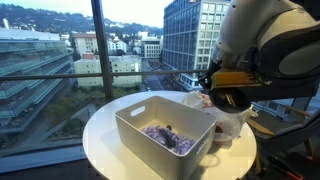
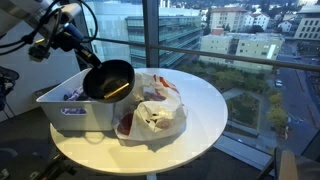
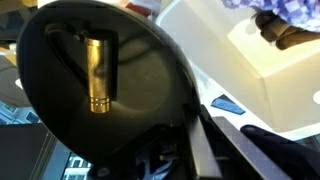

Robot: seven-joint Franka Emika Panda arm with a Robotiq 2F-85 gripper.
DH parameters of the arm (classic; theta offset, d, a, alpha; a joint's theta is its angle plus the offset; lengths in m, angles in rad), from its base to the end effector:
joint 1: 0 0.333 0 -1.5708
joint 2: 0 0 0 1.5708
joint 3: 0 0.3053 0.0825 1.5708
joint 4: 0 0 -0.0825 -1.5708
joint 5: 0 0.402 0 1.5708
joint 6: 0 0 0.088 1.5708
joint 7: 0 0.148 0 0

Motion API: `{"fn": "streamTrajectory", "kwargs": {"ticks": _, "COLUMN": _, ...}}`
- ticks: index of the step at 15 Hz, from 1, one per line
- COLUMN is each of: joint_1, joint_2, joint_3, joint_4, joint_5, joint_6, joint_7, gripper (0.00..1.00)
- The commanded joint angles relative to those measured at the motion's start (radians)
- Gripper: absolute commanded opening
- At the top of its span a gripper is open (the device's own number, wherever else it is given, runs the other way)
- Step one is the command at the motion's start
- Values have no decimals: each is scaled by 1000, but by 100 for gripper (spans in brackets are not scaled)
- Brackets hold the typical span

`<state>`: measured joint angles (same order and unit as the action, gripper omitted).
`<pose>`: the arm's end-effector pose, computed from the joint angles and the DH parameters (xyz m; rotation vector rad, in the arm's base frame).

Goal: Take the plush toy and the black bowl out of the basket and put it into the carrier bag

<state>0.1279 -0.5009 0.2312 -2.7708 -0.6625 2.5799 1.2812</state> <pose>0.3945 0.1323 0.3271 2.7820 -0.5820 0.8263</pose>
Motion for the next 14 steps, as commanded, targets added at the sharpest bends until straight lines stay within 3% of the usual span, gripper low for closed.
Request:
{"fn": "streamTrajectory", "kwargs": {"ticks": 1, "joint_1": -56, "joint_2": -18, "joint_3": -66, "joint_4": 3, "joint_5": -109, "joint_6": 92, "joint_7": 16, "gripper": 10}}
{"fn": "streamTrajectory", "kwargs": {"ticks": 7, "joint_1": -212, "joint_2": 52, "joint_3": -114, "joint_4": 1, "joint_5": -389, "joint_6": 337, "joint_7": 127, "gripper": 10}}
{"fn": "streamTrajectory", "kwargs": {"ticks": 11, "joint_1": -339, "joint_2": 105, "joint_3": -85, "joint_4": 14, "joint_5": -613, "joint_6": 521, "joint_7": 288, "gripper": 10}}
{"fn": "streamTrajectory", "kwargs": {"ticks": 14, "joint_1": -379, "joint_2": 140, "joint_3": -58, "joint_4": 45, "joint_5": -717, "joint_6": 600, "joint_7": 377, "gripper": 9}}
